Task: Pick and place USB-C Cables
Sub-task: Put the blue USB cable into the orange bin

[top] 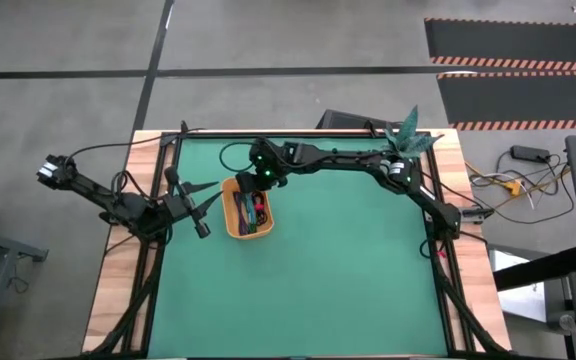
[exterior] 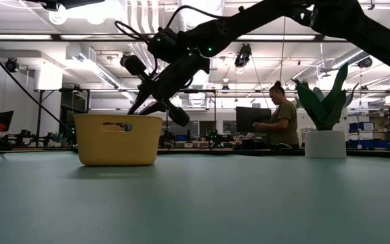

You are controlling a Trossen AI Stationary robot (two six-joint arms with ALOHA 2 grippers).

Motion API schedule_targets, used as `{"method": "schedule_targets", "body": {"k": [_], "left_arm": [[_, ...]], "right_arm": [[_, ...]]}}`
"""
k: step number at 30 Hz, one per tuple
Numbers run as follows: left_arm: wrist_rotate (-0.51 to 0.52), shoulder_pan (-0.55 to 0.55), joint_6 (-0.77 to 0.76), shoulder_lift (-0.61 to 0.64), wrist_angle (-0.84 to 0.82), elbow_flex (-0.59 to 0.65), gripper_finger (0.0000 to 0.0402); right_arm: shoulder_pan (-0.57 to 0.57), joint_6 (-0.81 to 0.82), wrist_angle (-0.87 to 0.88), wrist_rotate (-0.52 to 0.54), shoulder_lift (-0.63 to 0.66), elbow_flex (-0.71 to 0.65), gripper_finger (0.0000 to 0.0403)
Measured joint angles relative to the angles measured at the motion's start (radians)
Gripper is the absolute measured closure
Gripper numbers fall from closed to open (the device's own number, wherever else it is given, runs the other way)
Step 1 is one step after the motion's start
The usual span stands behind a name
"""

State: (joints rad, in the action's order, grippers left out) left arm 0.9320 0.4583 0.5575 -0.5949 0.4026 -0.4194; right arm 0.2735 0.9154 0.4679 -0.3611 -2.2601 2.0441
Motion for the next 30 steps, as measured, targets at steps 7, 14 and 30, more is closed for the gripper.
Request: {"method": "schedule_targets", "body": {"k": [7,14,30], "left_arm": [[0.0,0.0,0.0,0.0,0.0,0.0,0.0306],[0.0,0.0,0.0,0.0,0.0,0.0,0.0306],[0.0,0.0,0.0,0.0,0.0,0.0,0.0306]], "right_arm": [[-0.008,0.0,0.0,-0.001,0.0,0.0,0.0374],[-0.014,-0.002,0.0,0.008,0.0,0.0,0.0374],[-0.014,-0.002,-0.001,0.006,-0.057,-0.001,0.0374]]}}
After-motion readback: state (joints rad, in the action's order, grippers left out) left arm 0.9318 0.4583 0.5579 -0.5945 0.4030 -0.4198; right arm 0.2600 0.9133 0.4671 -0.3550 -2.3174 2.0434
